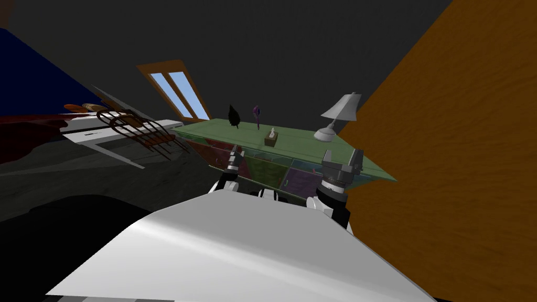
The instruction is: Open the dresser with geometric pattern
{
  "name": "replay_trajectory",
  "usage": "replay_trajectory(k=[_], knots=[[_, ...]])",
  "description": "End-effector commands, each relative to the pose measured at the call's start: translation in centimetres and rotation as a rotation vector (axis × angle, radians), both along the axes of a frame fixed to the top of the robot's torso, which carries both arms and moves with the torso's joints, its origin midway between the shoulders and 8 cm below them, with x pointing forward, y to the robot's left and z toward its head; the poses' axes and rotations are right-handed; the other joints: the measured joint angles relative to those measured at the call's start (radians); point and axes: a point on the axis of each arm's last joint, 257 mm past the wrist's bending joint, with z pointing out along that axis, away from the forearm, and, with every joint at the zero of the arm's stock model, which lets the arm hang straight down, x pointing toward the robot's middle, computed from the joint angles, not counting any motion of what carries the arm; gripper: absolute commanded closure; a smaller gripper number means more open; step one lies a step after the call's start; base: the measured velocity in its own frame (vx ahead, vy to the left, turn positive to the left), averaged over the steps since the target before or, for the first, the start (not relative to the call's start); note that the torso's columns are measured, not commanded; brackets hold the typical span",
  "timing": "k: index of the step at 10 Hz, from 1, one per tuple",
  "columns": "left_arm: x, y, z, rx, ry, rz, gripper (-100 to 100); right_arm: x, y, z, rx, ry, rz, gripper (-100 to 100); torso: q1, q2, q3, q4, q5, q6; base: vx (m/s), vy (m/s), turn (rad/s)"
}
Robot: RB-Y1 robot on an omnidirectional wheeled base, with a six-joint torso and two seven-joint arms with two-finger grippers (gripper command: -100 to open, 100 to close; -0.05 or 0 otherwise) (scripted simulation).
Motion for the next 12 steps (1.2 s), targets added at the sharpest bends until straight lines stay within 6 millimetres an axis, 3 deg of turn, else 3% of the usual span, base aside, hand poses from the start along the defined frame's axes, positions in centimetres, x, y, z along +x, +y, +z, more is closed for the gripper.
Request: replay_trajectory(k=[1, 5, 10, 11, 12], knots=[[0.8, -0.6, -2.7, 0.004, 0.062, -0.013, -100, 0.0, 0.0, 0.0, 0.000, 0.000, 0.000, 0, 0.000, 0.000, 0.000, 0.000, 0.000, 0.000, -0.016, -0.014, -0.057], [1.9, -1.5, -6.2, 0.010, 0.144, -0.031, -100, 0.0, 0.0, 0.0, 0.000, 0.000, 0.000, 0, 0.000, 0.000, 0.000, 0.000, 0.000, 0.000, -0.020, -0.016, -0.056], [3.2, -3.6, -12.0, 0.008, 0.278, -0.059, -100, 0.0, 0.0, 0.0, 0.000, 0.000, 0.000, 0, 0.000, 0.000, 0.000, 0.000, 0.000, 0.000, -0.022, -0.021, -0.069], [3.3, -3.9, -12.7, 0.003, 0.293, -0.062, -100, 0.0, 0.0, 0.0, 0.000, 0.000, 0.000, 0, 0.000, 0.000, 0.000, 0.000, 0.000, 0.000, -0.017, -0.015, -0.062], [3.2, -3.8, -12.1, 0.006, 0.281, -0.059, -100, 0.0, 0.0, 0.0, 0.000, 0.000, 0.000, 0, 0.000, 0.000, 0.000, 0.000, 0.000, 0.000, -0.007, -0.006, -0.010]])
